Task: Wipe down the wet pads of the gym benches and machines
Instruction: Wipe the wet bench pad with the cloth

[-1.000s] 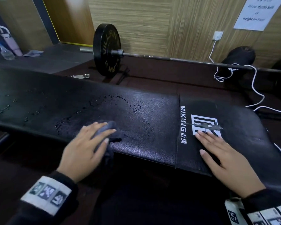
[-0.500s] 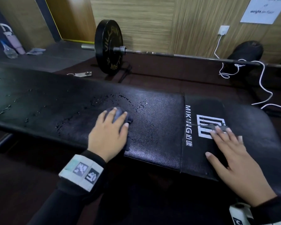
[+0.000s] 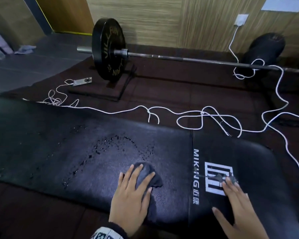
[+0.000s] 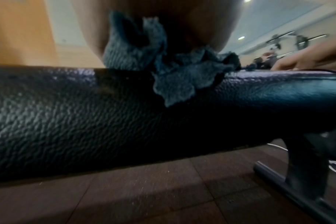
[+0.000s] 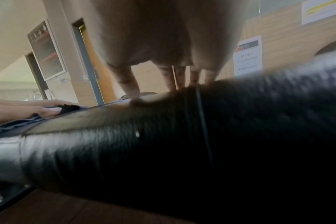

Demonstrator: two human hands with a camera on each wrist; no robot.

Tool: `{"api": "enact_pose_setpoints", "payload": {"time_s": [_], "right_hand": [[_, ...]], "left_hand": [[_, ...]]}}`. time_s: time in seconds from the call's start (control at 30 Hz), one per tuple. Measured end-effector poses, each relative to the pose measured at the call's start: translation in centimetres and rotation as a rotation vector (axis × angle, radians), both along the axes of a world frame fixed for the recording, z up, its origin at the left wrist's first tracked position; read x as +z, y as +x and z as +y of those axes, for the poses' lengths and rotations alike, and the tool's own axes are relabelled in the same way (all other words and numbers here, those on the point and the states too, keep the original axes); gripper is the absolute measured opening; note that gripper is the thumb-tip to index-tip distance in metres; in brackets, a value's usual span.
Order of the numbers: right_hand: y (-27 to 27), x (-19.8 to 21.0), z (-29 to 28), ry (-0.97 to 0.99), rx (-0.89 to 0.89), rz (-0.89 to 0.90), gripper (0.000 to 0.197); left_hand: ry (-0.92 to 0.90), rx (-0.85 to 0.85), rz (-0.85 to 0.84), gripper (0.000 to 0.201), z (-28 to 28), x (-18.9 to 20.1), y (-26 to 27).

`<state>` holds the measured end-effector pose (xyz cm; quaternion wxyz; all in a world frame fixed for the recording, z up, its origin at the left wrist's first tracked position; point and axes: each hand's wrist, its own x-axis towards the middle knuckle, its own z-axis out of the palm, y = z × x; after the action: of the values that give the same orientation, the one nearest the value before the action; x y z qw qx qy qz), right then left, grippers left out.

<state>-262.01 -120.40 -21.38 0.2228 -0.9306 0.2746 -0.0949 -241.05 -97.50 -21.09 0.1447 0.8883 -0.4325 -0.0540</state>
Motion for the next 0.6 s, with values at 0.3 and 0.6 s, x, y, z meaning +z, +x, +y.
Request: {"api": "enact_pose_setpoints", "payload": {"time_s": [0.3, 0.6], "right_hand": [[4.7, 2.7, -1.6, 0.173, -0.178, 0.373, 0.090], [7.2, 5.6, -2.7, 0.405, -0.233, 0.657, 0.083]], "left_hand": [[0.203, 0.189, 0.120, 0.052, -1.4, 1.8, -0.1], [0.258, 0.197, 0.200, 0.054, -1.6, 2.1, 0.6]]}}
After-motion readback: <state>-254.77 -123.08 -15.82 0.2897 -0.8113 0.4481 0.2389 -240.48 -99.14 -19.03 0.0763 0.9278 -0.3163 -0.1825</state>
